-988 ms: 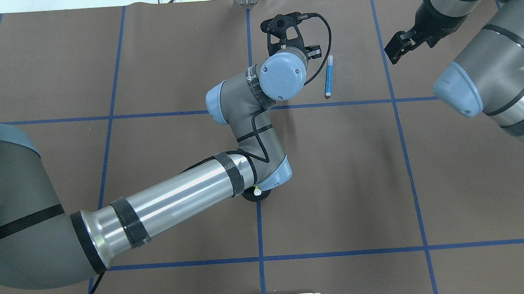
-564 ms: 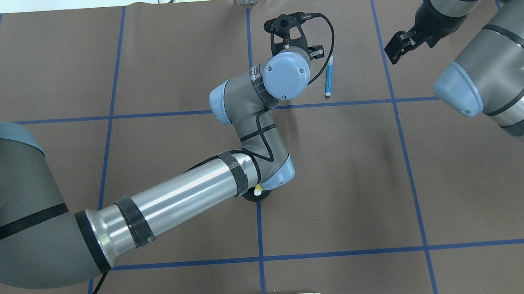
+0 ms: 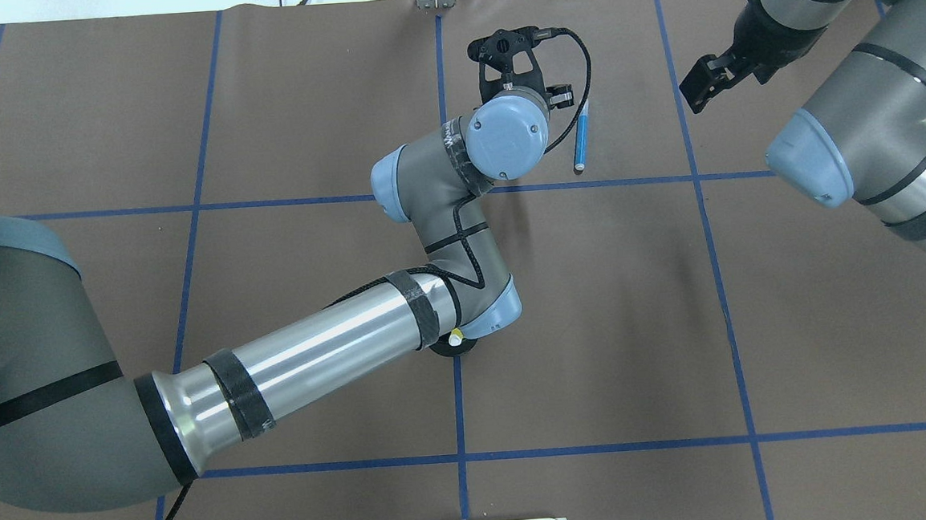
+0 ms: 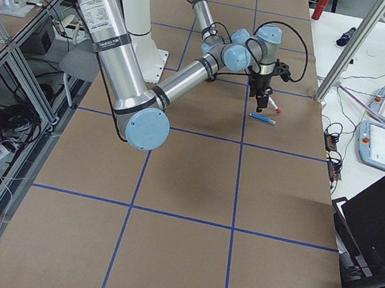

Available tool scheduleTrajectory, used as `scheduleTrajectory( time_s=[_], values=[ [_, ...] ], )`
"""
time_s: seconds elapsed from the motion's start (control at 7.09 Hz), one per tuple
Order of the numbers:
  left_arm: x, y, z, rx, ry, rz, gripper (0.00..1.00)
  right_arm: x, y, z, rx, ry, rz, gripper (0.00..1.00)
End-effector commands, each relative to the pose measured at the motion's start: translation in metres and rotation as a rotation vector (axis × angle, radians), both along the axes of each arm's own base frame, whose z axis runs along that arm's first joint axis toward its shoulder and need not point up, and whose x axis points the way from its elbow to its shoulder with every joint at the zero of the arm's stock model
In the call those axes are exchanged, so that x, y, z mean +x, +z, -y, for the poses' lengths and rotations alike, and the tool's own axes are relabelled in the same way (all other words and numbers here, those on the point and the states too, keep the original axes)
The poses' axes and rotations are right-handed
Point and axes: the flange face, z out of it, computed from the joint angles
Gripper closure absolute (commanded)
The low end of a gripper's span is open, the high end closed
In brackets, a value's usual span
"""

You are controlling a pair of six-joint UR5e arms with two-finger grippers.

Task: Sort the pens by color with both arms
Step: 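Lower the white marker onto the table next to the blue marker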

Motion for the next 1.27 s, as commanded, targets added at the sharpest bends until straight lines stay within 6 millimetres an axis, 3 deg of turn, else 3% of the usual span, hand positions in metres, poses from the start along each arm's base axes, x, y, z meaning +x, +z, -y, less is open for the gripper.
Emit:
scheduleTrajectory(
  time_s=[0.0, 0.28, 0.56, 0.85, 1.13],
  values=[
    [-0.001, -0.004, -0.001, 0.003, 0.004, -0.007, 0.04, 0.0, -0.001, 0.0, 0.003, 0.001, 0.001, 0.01],
    [-0.002, -0.009, -0.003, 0.011, 0.015, -0.01, 0.04, 0.0, -0.001, 0.0, 0.004, 0.001, 0.0, 0.01],
    [-0.011, -0.029, -0.007, 0.049, 0.084, -0.016, 0.02, 0.0, -0.001, 0.0, 0.003, 0.001, -0.001, 0.01],
    [-0.04, -0.063, -0.008, -0.029, 0.168, 0.033, 0.02, 0.0, 0.0, 0.001, 0.0, 0.002, -0.002, 0.01],
    [-0.072, -0.094, -0.028, -0.154, 0.289, 0.091, 0.02, 0.0, 0.001, 0.001, 0.0, 0.003, -0.004, 0.01]
  ],
)
